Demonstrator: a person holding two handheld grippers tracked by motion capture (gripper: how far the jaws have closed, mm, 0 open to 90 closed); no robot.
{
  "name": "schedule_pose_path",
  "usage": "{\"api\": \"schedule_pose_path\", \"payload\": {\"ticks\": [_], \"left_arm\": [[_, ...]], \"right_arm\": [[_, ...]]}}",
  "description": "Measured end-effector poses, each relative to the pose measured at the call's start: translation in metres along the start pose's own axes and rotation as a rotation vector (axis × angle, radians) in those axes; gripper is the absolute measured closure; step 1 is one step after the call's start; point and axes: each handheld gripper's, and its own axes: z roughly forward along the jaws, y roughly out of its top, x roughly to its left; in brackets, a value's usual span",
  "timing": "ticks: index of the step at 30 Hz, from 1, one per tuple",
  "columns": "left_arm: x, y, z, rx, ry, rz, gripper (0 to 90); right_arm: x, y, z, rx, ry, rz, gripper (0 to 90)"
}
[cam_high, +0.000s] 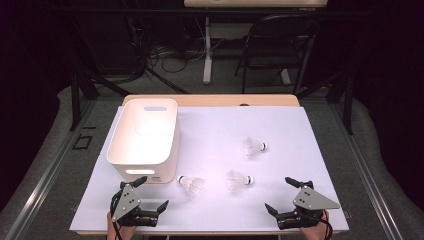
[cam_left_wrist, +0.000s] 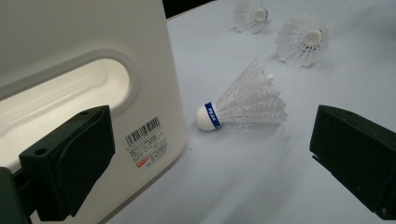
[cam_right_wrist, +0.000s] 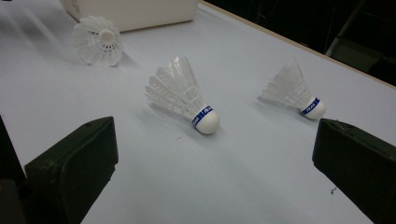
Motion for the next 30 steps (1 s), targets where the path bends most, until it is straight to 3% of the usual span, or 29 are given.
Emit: {"api": "schedule_pose_path", "payload": {"ticks": [24,30], "left_arm": [[-0.0037,-0.0001,0.0026,0.006,-0.022,0.005,0.0],[-0.0065,0.0066,0.0045,0.006,-0.043,0.017,0.0]], "right_arm": [[-0.0011,-0.0019,0.0032,0.017,0.006,0.009,0.0],[-0.0020,-0.0018,0.0035,0.015,0.011,0.023,0.0]]}}
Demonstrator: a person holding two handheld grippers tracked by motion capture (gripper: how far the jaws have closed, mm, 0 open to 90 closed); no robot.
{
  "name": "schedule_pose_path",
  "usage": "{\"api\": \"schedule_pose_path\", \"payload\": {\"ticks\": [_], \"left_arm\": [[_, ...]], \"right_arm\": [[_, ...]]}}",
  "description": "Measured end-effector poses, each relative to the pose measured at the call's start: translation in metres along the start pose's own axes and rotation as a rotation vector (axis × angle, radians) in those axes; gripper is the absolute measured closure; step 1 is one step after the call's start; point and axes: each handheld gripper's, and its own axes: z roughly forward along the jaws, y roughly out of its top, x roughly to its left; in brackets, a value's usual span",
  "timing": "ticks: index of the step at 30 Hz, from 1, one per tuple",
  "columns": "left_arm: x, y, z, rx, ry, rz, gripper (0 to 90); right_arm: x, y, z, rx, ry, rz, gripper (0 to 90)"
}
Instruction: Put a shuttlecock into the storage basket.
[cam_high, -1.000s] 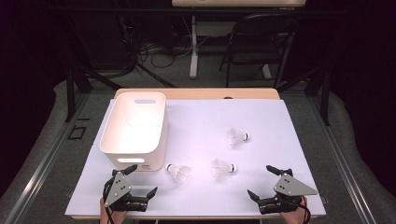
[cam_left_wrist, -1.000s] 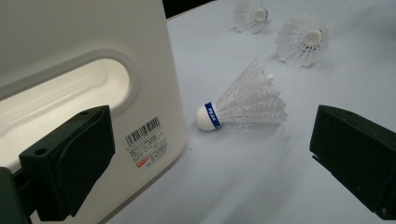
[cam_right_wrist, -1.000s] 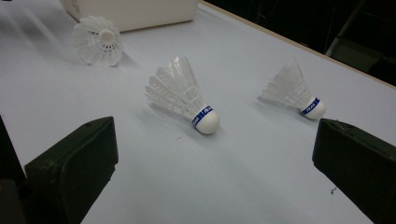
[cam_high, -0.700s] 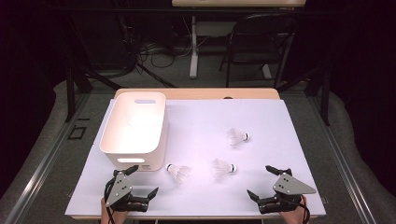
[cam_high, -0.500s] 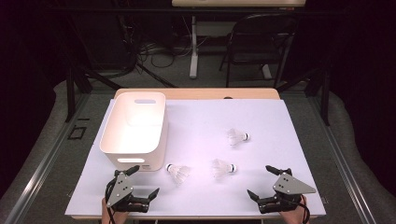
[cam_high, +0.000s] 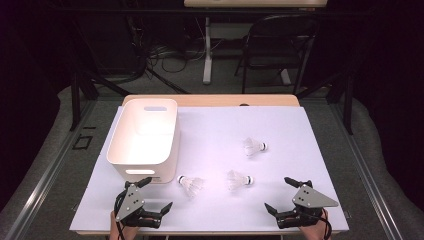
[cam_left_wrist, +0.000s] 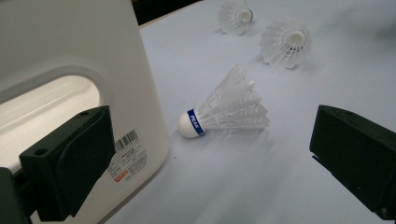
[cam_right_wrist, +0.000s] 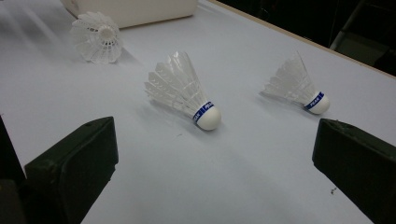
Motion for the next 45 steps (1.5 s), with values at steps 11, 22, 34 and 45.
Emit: {"api": "schedule_pose_path", "payload": {"ticks": [11,22,34,45], "left_arm": [[-0.008,0.014,0.009,0.017,-0.051,0.020,0.0],[-0.020,0.031,0.024,0.040,-0.100,0.070,0.1],[-0.025,0.045,0.040,0.051,-0.138,0.073,0.0],[-0.033,0.058,0.057,0.069,-0.183,0.091,0.0]], "right_arm": [[-0.001,-0.001,0.001,0.003,0.005,0.009,0.0],[-0.002,-0.001,-0.001,0.004,-0.008,0.013,0.0],[-0.003,-0.002,0.000,0.011,-0.012,0.023,0.0],[-0.004,-0.003,0.001,0.018,-0.009,0.030,0.0]]}}
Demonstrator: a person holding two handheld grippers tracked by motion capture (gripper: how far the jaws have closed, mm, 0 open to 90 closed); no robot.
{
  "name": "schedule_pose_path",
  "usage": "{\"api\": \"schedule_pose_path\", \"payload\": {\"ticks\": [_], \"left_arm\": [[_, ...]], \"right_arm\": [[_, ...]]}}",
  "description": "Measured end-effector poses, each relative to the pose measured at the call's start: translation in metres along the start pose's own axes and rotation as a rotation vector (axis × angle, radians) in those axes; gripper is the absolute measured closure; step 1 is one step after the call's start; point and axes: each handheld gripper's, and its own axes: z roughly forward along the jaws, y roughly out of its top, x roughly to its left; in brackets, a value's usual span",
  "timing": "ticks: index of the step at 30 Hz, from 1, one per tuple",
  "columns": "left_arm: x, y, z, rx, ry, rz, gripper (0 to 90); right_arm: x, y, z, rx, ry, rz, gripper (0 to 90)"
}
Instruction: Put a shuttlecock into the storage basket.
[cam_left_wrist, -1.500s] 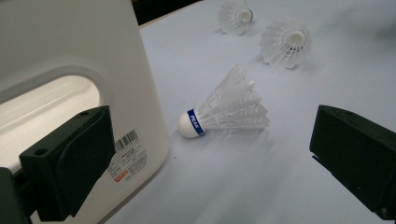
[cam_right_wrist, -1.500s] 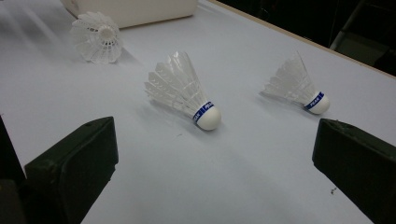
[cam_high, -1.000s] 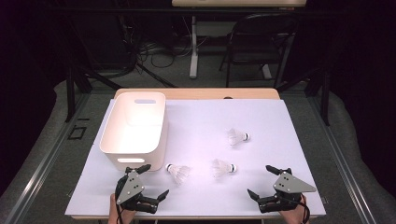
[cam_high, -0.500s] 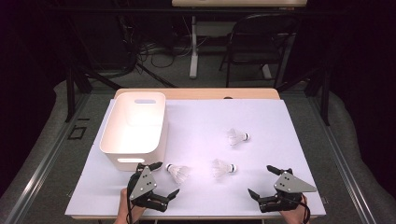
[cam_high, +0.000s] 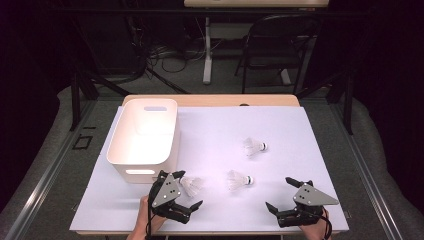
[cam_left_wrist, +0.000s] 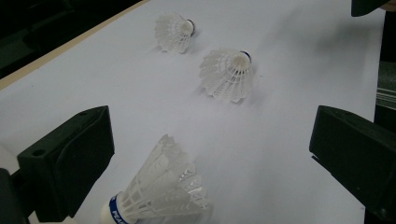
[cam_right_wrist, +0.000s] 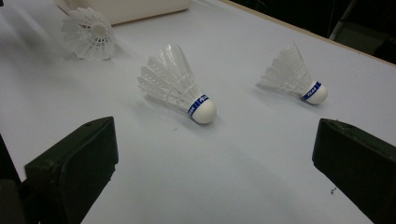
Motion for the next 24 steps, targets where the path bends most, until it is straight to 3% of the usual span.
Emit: {"api": "schedule_pose_path", "payload": {"ticks": [13,16,24], "left_arm": [[-0.006,0.013,0.016,0.026,-0.038,0.007,0.0],[-0.005,0.014,0.019,0.030,-0.040,-0.016,0.0],[-0.004,0.018,0.030,0.059,-0.061,-0.021,0.0]], "right_arm": [[-0.002,0.000,-0.002,0.001,-0.006,0.002,0.0],[-0.002,0.000,-0.001,-0.001,-0.001,0.004,0.0],[-0.001,0.000,-0.001,0.002,-0.002,-0.001,0.0]]}}
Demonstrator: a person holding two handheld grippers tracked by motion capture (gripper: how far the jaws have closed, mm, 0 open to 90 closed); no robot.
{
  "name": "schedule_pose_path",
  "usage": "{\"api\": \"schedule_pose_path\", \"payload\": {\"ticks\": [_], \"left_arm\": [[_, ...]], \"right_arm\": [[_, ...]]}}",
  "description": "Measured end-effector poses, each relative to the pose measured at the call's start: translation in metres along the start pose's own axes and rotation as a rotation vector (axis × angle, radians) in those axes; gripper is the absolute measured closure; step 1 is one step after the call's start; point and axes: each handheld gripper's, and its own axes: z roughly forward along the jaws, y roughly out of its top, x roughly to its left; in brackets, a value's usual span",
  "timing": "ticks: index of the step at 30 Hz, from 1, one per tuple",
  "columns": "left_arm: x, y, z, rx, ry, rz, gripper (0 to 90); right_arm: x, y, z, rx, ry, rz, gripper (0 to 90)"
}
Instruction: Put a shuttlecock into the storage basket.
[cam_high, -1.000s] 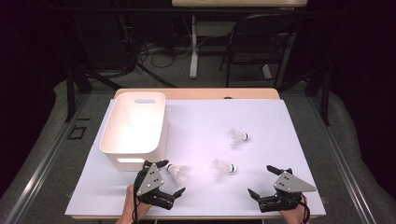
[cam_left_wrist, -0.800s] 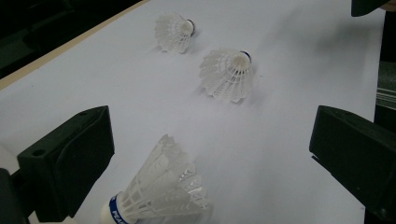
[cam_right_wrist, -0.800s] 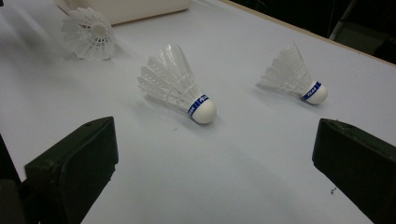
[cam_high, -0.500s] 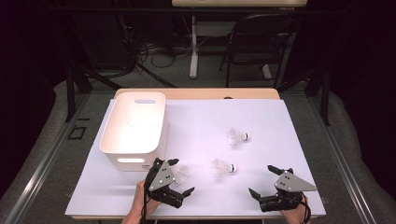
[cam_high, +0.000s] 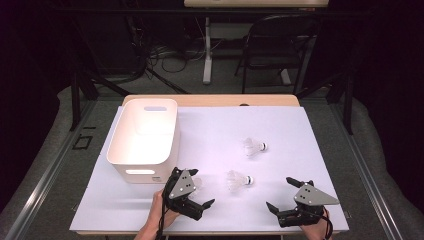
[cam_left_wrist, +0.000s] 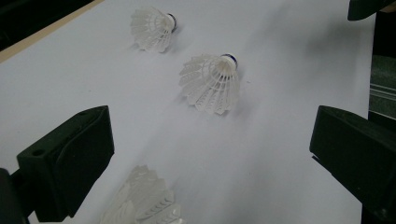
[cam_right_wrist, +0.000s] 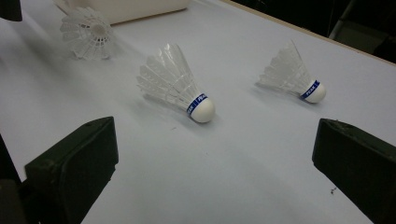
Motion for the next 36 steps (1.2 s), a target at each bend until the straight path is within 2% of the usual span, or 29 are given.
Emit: {"api": "schedule_pose_path", "payload": {"ticks": [11,20,24,28,32,36], "left_arm": [[-0.007,0.016,0.016,0.022,-0.024,0.026,0.0],[-0.010,0.027,0.034,0.086,-0.041,0.026,0.5],[-0.010,0.031,0.042,0.103,-0.061,0.013,5.9],[-0.012,0.034,0.048,0.110,-0.071,0.022,11.6],[-0.014,0.036,0.058,0.144,-0.073,0.018,16.0],[-0.015,0.036,0.068,0.177,-0.080,-0.006,21.9]], "right_arm": [[0.001,0.000,0.002,0.008,0.008,0.004,0.0],[-0.001,-0.001,0.001,0.007,0.011,0.006,0.0],[-0.001,-0.001,0.002,0.010,0.012,0.006,0.0],[0.000,-0.001,0.002,0.008,0.012,0.005,0.0],[0.000,-0.001,0.002,0.011,0.011,0.006,0.0],[0.000,-0.001,0.002,0.014,0.011,0.006,0.0]]}}
